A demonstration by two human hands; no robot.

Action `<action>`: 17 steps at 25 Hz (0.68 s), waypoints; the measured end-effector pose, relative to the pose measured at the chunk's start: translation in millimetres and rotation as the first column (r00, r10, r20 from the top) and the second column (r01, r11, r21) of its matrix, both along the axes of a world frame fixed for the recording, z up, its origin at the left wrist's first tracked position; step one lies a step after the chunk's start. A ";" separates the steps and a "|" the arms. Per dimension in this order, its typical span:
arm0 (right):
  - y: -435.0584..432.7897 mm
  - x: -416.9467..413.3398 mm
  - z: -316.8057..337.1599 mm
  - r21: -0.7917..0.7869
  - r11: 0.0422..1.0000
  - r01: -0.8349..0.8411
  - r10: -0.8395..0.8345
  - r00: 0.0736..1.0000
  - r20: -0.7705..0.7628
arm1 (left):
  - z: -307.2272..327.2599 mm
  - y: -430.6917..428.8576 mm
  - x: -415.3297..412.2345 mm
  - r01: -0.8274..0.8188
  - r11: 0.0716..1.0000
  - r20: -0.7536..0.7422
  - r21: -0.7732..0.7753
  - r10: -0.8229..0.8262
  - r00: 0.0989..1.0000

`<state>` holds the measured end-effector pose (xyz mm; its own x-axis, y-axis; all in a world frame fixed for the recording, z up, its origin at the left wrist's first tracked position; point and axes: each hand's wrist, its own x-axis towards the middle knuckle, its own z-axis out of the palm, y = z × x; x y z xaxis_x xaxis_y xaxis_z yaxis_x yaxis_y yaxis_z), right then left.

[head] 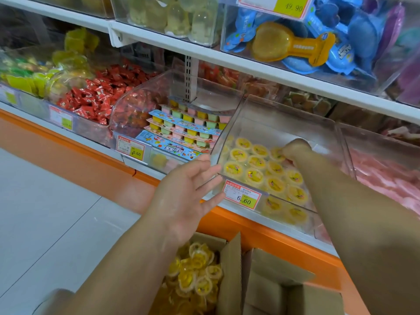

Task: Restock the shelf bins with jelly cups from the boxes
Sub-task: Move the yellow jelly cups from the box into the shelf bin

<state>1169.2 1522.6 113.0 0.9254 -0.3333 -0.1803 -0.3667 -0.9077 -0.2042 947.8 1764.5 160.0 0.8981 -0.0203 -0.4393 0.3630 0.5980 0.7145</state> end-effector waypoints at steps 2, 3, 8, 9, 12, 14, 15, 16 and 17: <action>-3.8 1.7 -10.2 -0.031 0.999 -0.024 0.021 0.997 -0.070 | 0.0 4.9 -0.9 -0.015 1.000 -0.023 0.008 0.015 1.000; -5.9 1.0 -12.6 -0.002 0.999 -0.035 0.035 0.994 -0.100 | -0.2 6.6 -1.1 -0.023 1.000 -0.032 0.008 0.023 0.999; -9.0 -11.1 0.1 0.026 0.997 -0.075 0.072 0.995 0.075 | -6.6 4.6 -4.0 0.004 1.000 -0.104 0.025 -0.002 0.995; -3.2 -21.5 7.7 0.091 0.992 -0.089 0.067 0.973 0.222 | -9.2 3.3 -6.9 0.029 0.999 -0.123 0.038 -0.024 0.992; 24.6 -96.7 28.9 0.424 0.877 -0.225 -0.126 0.744 0.656 | -27.7 3.4 -17.1 0.093 0.986 -0.186 0.138 -0.067 0.980; 41.8 -163.4 23.4 0.619 0.692 -0.372 -0.278 0.654 0.703 | -52.5 10.1 -28.2 0.223 0.941 -0.267 0.253 -0.154 0.951; 47.7 -193.4 12.5 0.689 0.604 -0.402 -0.345 0.647 0.680 | -66.3 14.6 -34.7 0.325 0.893 -0.332 0.312 -0.218 0.918; 51.6 -223.0 -3.7 0.738 0.553 -0.386 -0.400 0.654 0.642 | -82.6 19.6 -46.1 0.437 0.824 -0.412 0.360 -0.280 0.867; 56.0 -246.9 -21.4 0.775 0.528 -0.346 -0.439 0.671 0.598 | -98.0 23.4 -56.4 0.541 0.745 -0.484 0.390 -0.334 0.809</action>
<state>922.3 1578.6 91.5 0.8544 -0.4507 0.2588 0.2025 -0.1700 -0.9644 891.4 1788.0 62.0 0.6144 -0.0618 -0.7865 0.7816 -0.0886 0.6175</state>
